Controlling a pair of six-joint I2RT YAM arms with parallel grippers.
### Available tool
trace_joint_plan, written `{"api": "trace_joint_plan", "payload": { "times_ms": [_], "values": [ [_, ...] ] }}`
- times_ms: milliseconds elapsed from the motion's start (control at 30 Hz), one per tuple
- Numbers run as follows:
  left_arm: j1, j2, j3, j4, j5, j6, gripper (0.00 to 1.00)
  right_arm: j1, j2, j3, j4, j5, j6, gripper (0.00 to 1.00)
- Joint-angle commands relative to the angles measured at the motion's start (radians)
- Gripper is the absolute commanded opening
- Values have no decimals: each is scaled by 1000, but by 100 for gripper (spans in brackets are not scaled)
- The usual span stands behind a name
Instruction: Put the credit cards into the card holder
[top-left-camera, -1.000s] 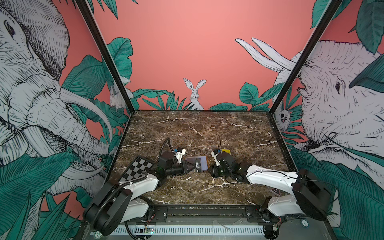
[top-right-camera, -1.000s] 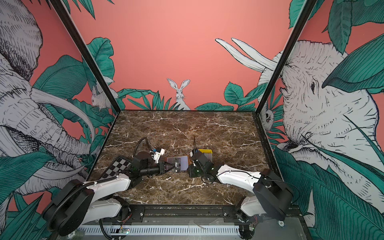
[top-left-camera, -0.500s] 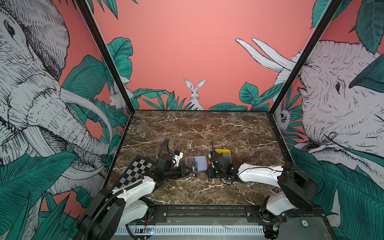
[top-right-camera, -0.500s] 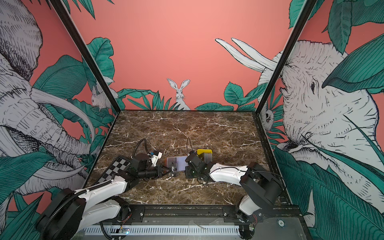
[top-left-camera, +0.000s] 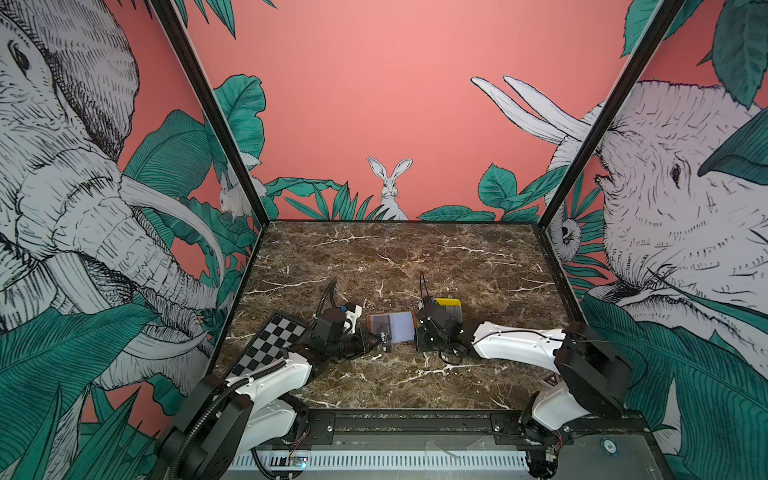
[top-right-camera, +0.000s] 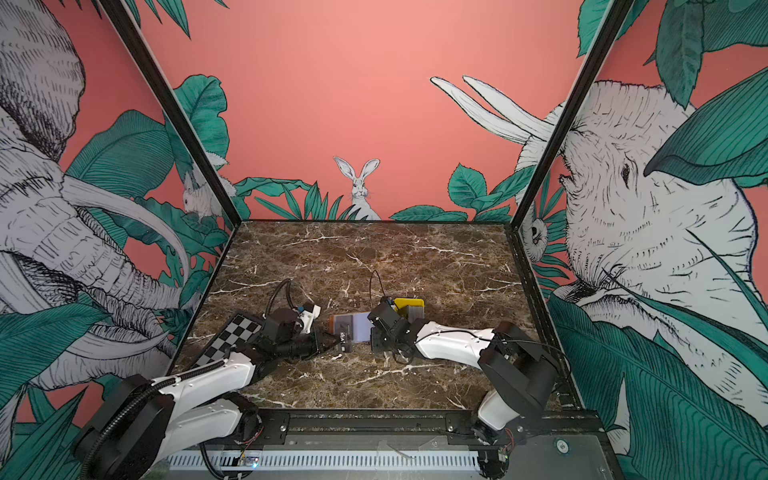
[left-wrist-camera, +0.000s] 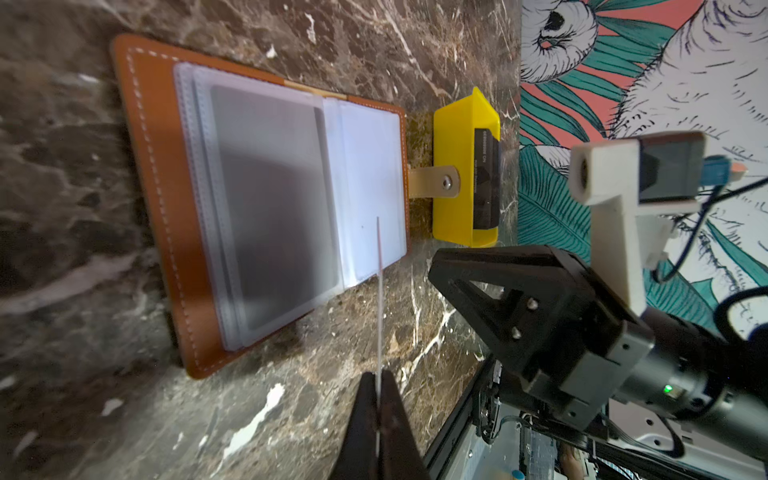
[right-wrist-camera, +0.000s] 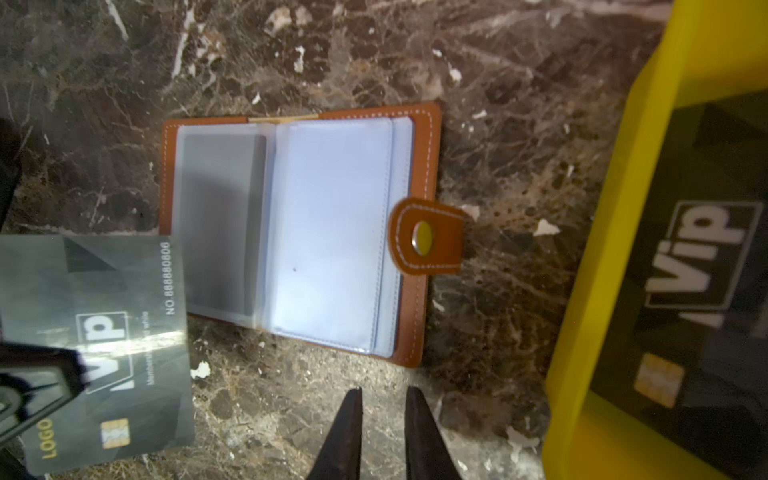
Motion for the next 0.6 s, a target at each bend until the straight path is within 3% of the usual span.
{"api": "trace_joint_plan", "payload": {
  "times_ms": [0,567],
  "values": [
    [6,22,32,27,-38,8,0,-19,30,23,-21,10,-23,20],
    [33,231,120,115,12,79,0,-48,121,62,-44,14,-26,18]
  ]
}}
